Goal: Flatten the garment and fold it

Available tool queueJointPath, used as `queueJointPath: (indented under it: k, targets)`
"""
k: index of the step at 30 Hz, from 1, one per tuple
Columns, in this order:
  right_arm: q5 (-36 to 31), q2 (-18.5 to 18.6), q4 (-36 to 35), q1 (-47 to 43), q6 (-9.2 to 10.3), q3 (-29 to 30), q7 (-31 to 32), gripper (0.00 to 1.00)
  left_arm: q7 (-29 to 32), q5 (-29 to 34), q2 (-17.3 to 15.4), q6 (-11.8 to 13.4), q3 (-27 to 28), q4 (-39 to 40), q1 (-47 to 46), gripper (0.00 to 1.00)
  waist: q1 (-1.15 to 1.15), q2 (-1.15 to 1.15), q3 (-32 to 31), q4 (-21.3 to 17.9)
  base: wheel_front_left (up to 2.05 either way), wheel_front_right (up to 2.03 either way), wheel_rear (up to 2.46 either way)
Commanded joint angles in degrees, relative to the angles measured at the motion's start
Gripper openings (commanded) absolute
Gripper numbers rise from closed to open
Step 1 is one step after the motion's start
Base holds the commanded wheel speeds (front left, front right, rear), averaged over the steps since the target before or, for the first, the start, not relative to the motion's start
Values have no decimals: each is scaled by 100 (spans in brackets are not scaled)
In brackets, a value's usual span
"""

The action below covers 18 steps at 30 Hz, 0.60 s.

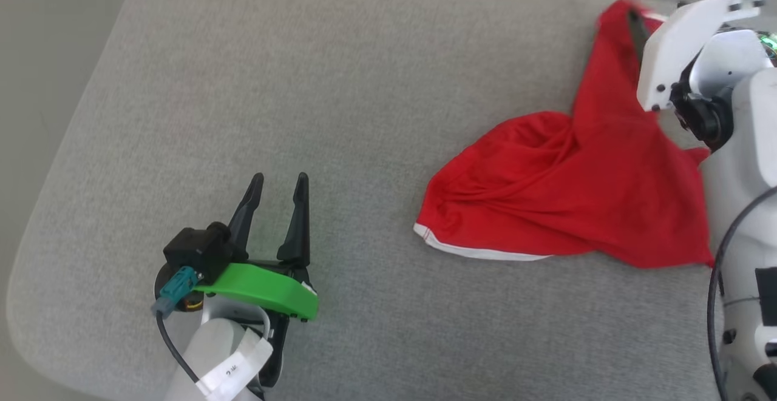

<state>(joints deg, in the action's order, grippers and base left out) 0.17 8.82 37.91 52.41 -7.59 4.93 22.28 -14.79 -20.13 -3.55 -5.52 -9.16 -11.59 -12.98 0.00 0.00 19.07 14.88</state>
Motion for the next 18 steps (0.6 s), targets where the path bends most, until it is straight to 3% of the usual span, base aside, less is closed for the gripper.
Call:
queueJointPath:
  k: [1, 10, 18]
  targets:
    - [139, -64, -84, -158, 10, 97, -232, 100, -20, 37, 12, -39, 28, -29, -19, 100, 0, 0, -349, -264, 0, 0, 0]
    - [1133, -235, -1246, -1805, 10, 451, -1400, 100, -12, 67, -81, -29, 61, -126, 311, 100, 0, 0, -1063, -779, 0, 0, 0]
    - [1478, -436, -2522, -3785, 10, 828, -1366, 100, 140, -15, -130, 33, 46, -73, 618, 100, 0, 0, -1385, -1152, 0, 0, 0]
